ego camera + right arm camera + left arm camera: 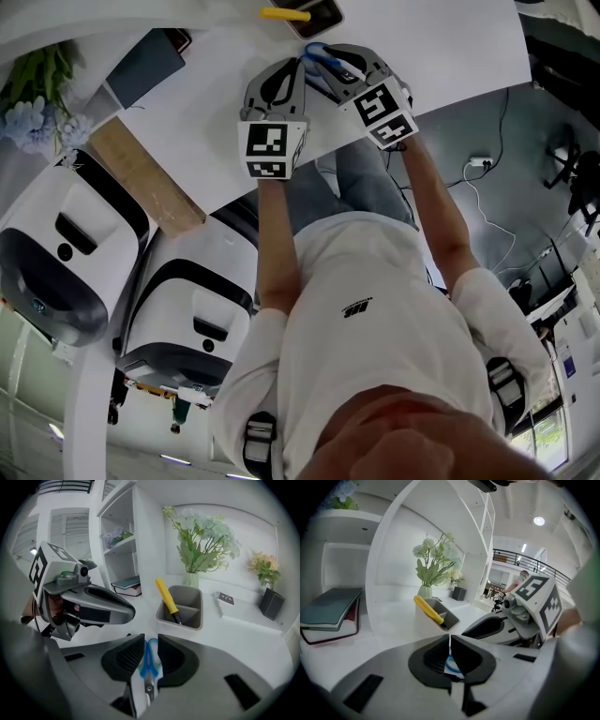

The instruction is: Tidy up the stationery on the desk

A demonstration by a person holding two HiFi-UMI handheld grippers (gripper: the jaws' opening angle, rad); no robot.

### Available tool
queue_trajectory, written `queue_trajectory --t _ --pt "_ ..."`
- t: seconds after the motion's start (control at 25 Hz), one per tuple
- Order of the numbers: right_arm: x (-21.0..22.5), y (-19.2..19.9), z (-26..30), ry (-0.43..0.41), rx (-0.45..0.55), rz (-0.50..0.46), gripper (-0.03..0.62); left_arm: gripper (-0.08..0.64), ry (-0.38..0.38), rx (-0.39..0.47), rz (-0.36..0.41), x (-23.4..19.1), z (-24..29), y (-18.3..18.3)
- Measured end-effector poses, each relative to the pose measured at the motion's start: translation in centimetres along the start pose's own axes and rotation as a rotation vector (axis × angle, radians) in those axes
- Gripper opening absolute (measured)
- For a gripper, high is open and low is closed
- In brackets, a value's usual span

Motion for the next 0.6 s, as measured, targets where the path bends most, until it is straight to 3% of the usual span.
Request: queue_trajectory --t 0.6 --pt "-0.1 2.1 3.2 -0.016 -0.189 -0.073 0.071 0.0 0.01 -0.012 -0.017 0.0 0.2 0.7"
Point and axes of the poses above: the fingertips, and each gripper's own axes: z forward along the fingers, x to its right, y out of its underside, the point moved 7 cm from there along -z, backward along the fingers, and after that the axes turned 12 degrees about z, right-handed, at the moved point
